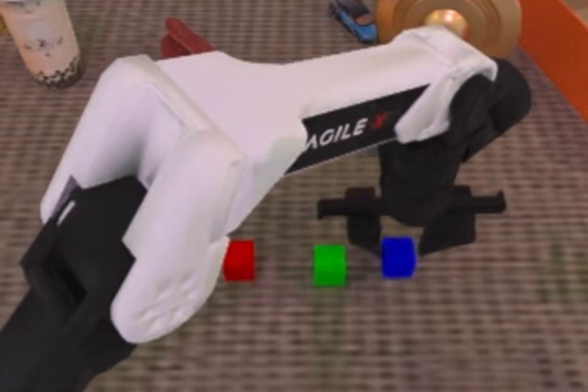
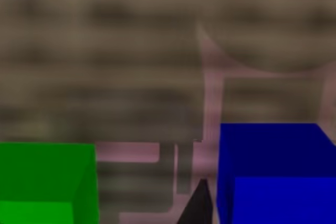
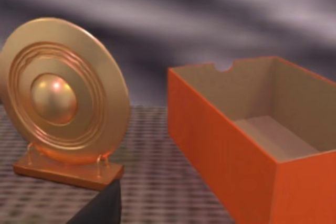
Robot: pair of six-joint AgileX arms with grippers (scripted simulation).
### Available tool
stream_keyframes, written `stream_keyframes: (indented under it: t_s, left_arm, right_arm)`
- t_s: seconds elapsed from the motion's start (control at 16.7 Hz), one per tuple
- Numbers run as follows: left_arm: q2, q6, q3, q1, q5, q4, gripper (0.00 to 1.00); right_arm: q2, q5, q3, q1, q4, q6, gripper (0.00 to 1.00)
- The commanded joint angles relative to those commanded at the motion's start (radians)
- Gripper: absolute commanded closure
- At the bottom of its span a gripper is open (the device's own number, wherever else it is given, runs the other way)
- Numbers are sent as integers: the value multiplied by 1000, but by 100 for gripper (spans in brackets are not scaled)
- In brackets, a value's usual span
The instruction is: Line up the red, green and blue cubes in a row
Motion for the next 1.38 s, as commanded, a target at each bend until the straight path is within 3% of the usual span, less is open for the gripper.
stream_keyframes:
  t_s: [0.18, 0.24, 0.84, 1.38]
  left_arm:
    - [0, 0, 0, 0, 0, 0, 2]
    - [0, 0, 0, 0, 0, 0, 0]
    - [2, 0, 17, 0, 0, -17, 0]
    - [-1, -5, 275, 16, 0, -277, 0]
  right_arm:
    - [0, 0, 0, 0, 0, 0, 0]
    - [0, 0, 0, 0, 0, 0, 0]
    - [0, 0, 0, 0, 0, 0, 0]
    - [0, 0, 0, 0, 0, 0, 0]
